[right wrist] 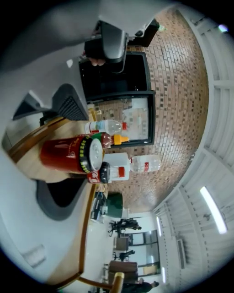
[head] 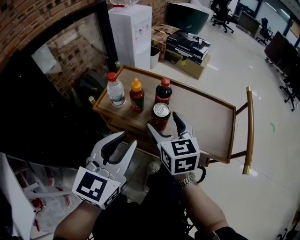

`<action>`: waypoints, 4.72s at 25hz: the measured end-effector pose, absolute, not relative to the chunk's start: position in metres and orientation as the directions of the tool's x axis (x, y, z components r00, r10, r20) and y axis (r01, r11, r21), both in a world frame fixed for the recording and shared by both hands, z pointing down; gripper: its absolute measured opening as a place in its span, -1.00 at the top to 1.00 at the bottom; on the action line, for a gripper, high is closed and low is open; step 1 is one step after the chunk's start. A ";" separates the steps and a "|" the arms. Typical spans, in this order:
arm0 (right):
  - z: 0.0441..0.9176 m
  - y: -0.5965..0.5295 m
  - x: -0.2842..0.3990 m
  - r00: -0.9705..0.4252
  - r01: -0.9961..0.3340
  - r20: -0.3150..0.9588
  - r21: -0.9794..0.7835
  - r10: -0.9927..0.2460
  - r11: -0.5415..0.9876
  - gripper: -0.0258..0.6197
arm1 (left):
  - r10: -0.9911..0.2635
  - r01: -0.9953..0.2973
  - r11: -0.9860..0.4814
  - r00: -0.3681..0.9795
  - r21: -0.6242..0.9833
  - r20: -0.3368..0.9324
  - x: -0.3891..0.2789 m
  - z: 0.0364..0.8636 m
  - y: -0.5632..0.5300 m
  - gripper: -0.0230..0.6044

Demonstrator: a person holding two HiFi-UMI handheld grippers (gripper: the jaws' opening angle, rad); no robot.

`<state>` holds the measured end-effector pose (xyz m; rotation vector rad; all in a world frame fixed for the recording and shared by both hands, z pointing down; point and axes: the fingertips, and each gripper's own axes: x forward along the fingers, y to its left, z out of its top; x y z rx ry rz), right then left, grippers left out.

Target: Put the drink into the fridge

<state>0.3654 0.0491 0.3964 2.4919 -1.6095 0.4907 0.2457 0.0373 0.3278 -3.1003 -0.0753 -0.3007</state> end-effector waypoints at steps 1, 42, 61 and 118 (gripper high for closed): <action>0.400 0.046 0.368 0.372 -0.906 0.352 -0.065 -0.859 -0.419 -0.28 | 0.049 0.054 -0.998 0.980 -0.021 0.195 0.248 0.328 0.034 0.63; 0.365 -0.007 0.093 -0.164 -0.986 0.301 -0.014 -0.939 0.167 -0.08 | -0.507 -0.518 -0.855 0.842 0.013 0.184 -0.007 0.333 -0.014 0.63; 0.405 -0.162 -0.030 -0.390 -0.914 0.331 -0.026 -0.859 0.405 -0.08 | -0.700 -0.719 -0.695 0.681 0.015 0.214 -0.098 0.380 -0.140 0.87; 0.563 -0.449 -0.040 -0.406 -0.892 0.484 -0.024 -0.776 0.451 -0.26 | -0.667 -0.742 -0.668 0.627 0.049 0.401 -0.088 0.470 -0.362 0.91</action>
